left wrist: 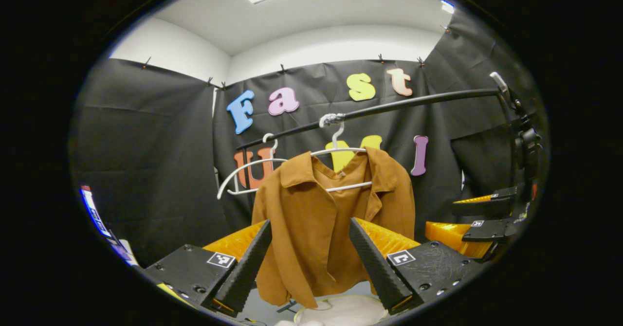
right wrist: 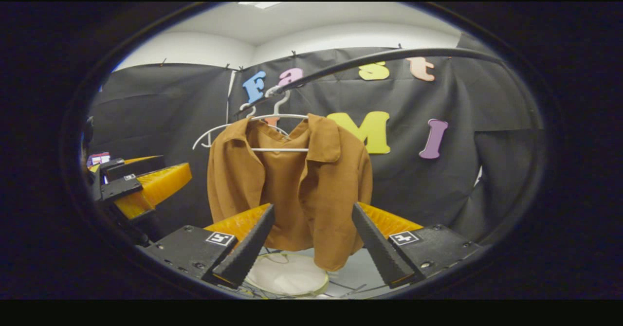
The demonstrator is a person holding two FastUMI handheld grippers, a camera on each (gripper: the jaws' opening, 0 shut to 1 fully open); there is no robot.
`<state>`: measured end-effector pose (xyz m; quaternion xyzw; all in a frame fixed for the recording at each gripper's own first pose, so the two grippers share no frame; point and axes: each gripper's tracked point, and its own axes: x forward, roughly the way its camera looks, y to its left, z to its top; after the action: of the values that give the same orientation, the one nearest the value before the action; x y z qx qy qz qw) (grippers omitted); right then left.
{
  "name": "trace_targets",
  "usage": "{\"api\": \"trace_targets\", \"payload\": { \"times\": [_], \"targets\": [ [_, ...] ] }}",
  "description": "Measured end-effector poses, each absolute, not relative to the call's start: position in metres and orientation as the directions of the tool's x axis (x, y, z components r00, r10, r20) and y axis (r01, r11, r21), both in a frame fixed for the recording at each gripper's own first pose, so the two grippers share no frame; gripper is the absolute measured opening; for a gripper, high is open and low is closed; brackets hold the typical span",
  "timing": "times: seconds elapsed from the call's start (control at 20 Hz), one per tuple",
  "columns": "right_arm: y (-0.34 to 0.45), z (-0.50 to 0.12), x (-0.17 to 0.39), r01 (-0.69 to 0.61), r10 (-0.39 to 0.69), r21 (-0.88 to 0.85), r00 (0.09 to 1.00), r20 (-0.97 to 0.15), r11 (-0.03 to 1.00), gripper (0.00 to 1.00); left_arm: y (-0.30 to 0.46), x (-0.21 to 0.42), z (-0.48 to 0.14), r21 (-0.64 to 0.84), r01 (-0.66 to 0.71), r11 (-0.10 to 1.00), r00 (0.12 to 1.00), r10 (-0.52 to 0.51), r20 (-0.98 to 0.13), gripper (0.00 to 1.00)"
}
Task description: Grasp the clothes on the hanger with both hands and then place them into the laundry hamper below.
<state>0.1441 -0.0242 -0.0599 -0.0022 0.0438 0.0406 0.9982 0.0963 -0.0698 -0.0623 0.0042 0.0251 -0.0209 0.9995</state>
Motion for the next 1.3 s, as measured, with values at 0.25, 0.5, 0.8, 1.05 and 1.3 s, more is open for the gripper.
{"api": "trace_targets", "payload": {
  "times": [0.25,0.5,0.8,1.05,1.3],
  "targets": [
    [-0.029,-0.060,0.214,-0.119,0.121,0.033,0.989,-0.087,0.992,1.00,-0.080,0.158,-0.071,-0.031,0.041,0.999,0.998,-0.042,-0.047,0.98],
    [-0.024,-0.061,0.261,-0.155,0.157,0.026,0.983,-0.091,0.988,1.00,-0.081,0.220,-0.080,-0.051,0.027,0.998,0.998,-0.030,-0.059,0.98],
    [-0.016,-0.058,0.293,-0.172,0.174,0.041,0.981,-0.082,0.984,0.99,-0.067,0.264,-0.082,-0.040,-0.033,0.999,0.998,0.031,-0.047,0.99],
    [-0.011,-0.047,0.319,-0.126,0.130,0.058,0.990,-0.063,0.990,0.93,-0.053,0.267,-0.097,0.005,-0.079,0.997,0.995,0.080,-0.055,0.99],
    [-0.016,-0.047,0.341,-0.066,0.069,0.059,0.996,-0.059,0.996,0.77,-0.050,0.269,-0.113,0.004,-0.109,0.994,0.991,0.109,-0.080,0.98]
  ]
}}
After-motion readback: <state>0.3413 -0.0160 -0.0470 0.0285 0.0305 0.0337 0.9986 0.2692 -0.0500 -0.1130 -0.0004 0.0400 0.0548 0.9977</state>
